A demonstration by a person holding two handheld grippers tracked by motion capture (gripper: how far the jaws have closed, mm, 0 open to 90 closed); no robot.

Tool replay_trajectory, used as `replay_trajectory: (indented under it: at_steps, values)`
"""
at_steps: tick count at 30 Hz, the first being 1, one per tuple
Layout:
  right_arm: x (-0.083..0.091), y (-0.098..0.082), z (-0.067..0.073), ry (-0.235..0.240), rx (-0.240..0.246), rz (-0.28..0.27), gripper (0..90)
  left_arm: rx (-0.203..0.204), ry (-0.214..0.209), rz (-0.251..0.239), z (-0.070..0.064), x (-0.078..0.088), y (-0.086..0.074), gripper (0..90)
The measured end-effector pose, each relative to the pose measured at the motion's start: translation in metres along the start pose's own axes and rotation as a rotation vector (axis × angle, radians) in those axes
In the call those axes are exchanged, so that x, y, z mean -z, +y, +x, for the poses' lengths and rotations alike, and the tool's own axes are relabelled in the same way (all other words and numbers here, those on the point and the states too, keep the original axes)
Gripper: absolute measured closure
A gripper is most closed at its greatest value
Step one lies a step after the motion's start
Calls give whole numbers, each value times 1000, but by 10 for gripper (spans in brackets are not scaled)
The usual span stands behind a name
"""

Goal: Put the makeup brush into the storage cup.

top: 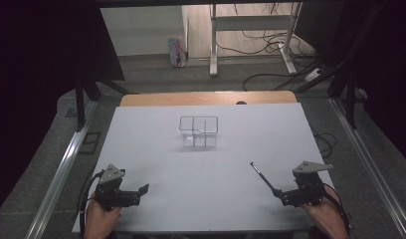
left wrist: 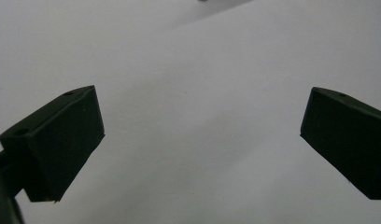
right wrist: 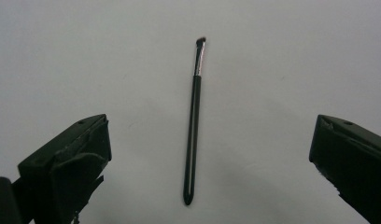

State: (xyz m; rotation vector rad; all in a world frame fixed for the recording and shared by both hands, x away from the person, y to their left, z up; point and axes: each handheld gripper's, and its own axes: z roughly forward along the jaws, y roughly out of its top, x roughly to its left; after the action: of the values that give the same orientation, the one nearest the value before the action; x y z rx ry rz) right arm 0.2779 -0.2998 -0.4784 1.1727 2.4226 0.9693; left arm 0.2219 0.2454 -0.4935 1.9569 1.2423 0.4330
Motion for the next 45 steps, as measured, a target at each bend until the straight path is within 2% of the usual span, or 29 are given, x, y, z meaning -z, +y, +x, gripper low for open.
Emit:
replay_trajectory:
  at_steps: [4, 10, 16, 25, 28, 31, 39, 41, 42, 43, 45]
  values:
    - [0, 0, -1, 0, 4, 5, 0, 12, -13, -17, 2, 1, 0, 0]
    - [-1, 1, -2, -20, 14, 20, 0, 0, -19, -12, 3, 0, -1, 1]
    - [0, 1, -3, -32, 11, 25, 0, -6, 5, -18, 2, 2, 0, 7]
    - [-1, 2, -4, -31, 4, 37, 0, 12, 40, -23, 2, 6, 0, 12]
    - [-1, 2, -4, -39, 9, 41, 0, 7, 52, -18, 2, 6, 1, 13]
    - [-1, 3, -4, -42, 14, 45, 0, 3, 45, -19, 1, 6, 1, 13]
    - [0, 9, -4, -54, 42, 65, 0, -34, 49, 4, -4, 5, 1, 14]
    - [0, 11, -5, -61, 47, 65, 0, -34, 40, 5, -3, 4, 1, 14]
    - [1, 12, -6, -64, 49, 63, 0, -25, 5, -2, -2, 4, 1, 13]
    - [1, 12, -6, -64, 49, 63, 0, -25, 5, -2, -2, 4, 1, 9]
    - [2, 13, -6, -71, 50, 59, 0, -15, -25, -19, 0, 4, 1, 8]
